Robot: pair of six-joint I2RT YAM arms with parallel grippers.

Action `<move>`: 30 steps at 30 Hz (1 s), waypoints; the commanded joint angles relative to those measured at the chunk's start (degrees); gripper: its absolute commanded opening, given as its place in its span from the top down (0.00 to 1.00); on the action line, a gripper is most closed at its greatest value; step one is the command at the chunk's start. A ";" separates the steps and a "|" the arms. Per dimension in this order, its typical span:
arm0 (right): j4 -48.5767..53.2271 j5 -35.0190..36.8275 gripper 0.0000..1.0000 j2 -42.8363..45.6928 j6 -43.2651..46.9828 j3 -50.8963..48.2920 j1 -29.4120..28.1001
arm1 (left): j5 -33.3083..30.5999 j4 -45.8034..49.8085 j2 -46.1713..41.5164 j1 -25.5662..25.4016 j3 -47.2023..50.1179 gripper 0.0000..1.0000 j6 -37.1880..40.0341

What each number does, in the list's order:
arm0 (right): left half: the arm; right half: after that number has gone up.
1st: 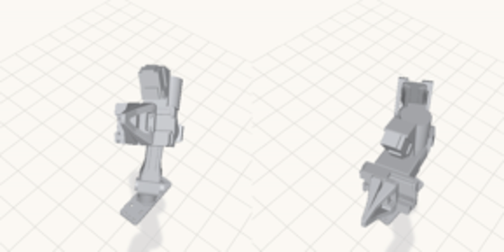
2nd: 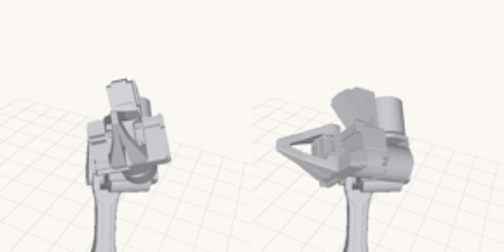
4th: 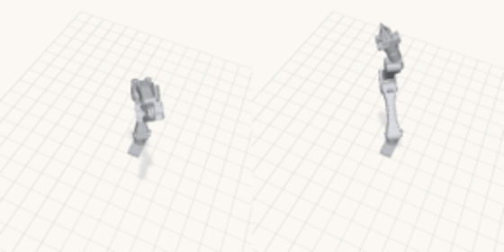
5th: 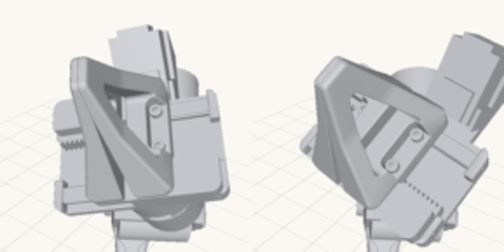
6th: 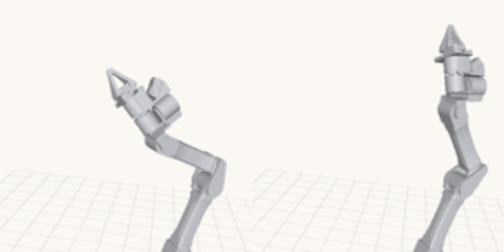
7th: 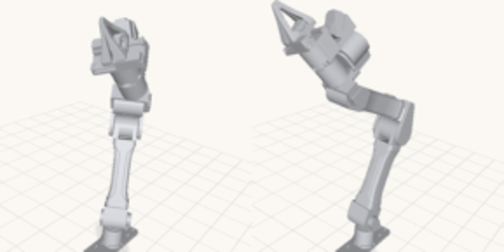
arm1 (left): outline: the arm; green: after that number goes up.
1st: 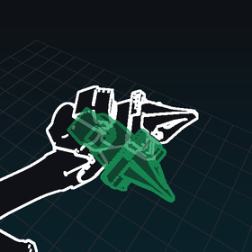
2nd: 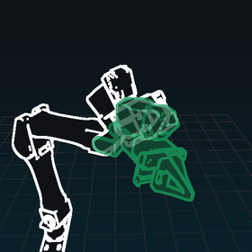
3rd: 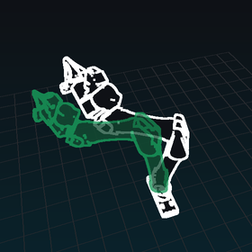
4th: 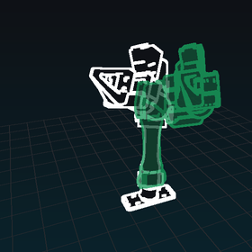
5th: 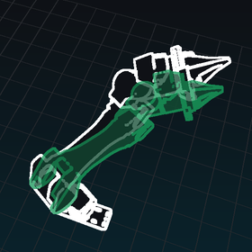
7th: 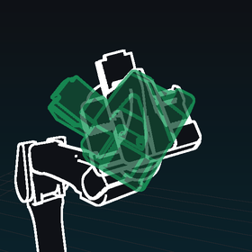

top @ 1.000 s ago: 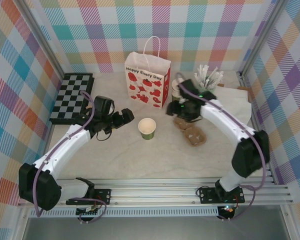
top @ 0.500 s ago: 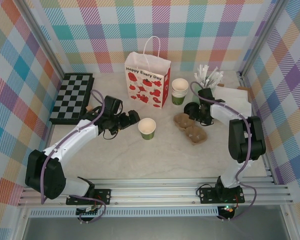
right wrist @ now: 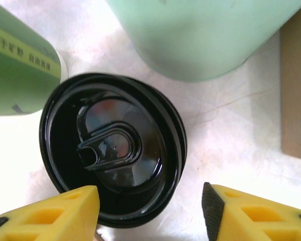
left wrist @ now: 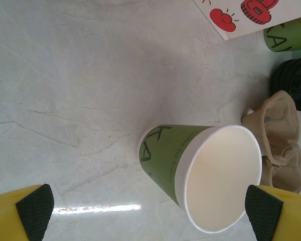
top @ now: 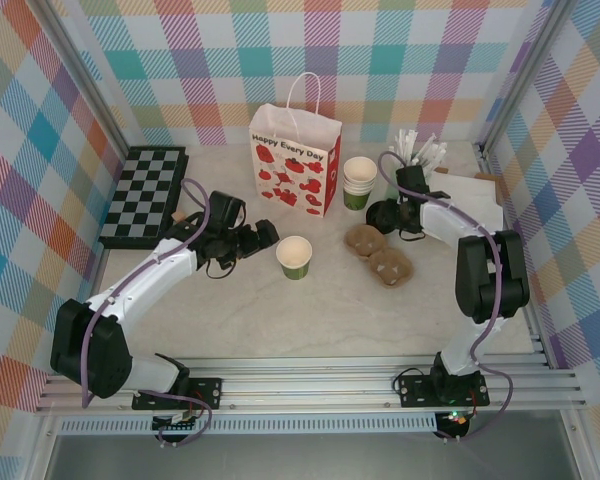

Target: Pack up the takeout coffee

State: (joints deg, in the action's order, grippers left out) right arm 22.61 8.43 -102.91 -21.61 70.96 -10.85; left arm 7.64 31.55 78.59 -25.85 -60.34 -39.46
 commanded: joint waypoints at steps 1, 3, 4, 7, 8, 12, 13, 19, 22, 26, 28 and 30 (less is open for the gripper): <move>-1.44 2.78 0.48 -2.25 1.15 2.48 0.48 | -0.95 1.84 0.44 -0.78 -2.25 0.00 -0.16; -0.99 2.90 0.54 -4.30 1.85 4.02 0.48 | -1.44 2.13 0.50 -0.76 -2.33 0.00 -0.04; -0.74 3.04 0.55 -4.94 1.91 4.69 0.48 | -1.50 2.27 0.52 -0.78 -2.33 0.00 -0.05; -1.11 3.09 0.60 -5.86 2.57 5.49 0.49 | -1.74 2.65 0.90 -0.78 -2.51 0.00 -0.09; -0.92 3.15 0.61 -5.96 2.89 5.83 0.48 | -1.67 2.69 1.03 -0.78 -2.50 0.00 -0.14; -0.62 3.78 0.68 -6.31 3.82 6.25 0.48 | -1.47 2.34 1.53 -0.78 -2.60 0.00 -0.26; -0.26 3.78 0.68 -6.53 3.90 6.52 0.48 | -1.40 2.37 1.65 -0.78 -2.64 0.00 -0.26; 0.43 3.98 0.81 -5.93 4.20 6.50 0.48 | -1.40 2.33 1.53 -0.78 -2.79 0.00 -0.26; 0.75 4.23 0.84 -4.47 4.69 5.82 0.48 | -1.54 2.29 1.31 -0.74 -2.51 0.00 -0.25; 0.95 4.23 0.90 -2.13 5.95 4.66 0.48 | -1.46 2.16 0.84 -0.77 -2.46 0.00 -0.06; 1.05 4.48 0.92 -0.84 6.61 3.94 0.48 | -1.20 1.78 0.65 -0.86 -2.34 0.00 0.21; 0.84 5.54 0.93 0.49 7.10 3.01 0.37 | -0.70 0.98 0.37 -0.85 -2.21 0.00 0.72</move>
State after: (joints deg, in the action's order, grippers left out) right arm 22.98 12.25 -106.28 -16.34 75.20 -10.79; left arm 6.79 32.84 80.09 -25.85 -61.04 -39.44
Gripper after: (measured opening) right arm 0.100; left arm 0.999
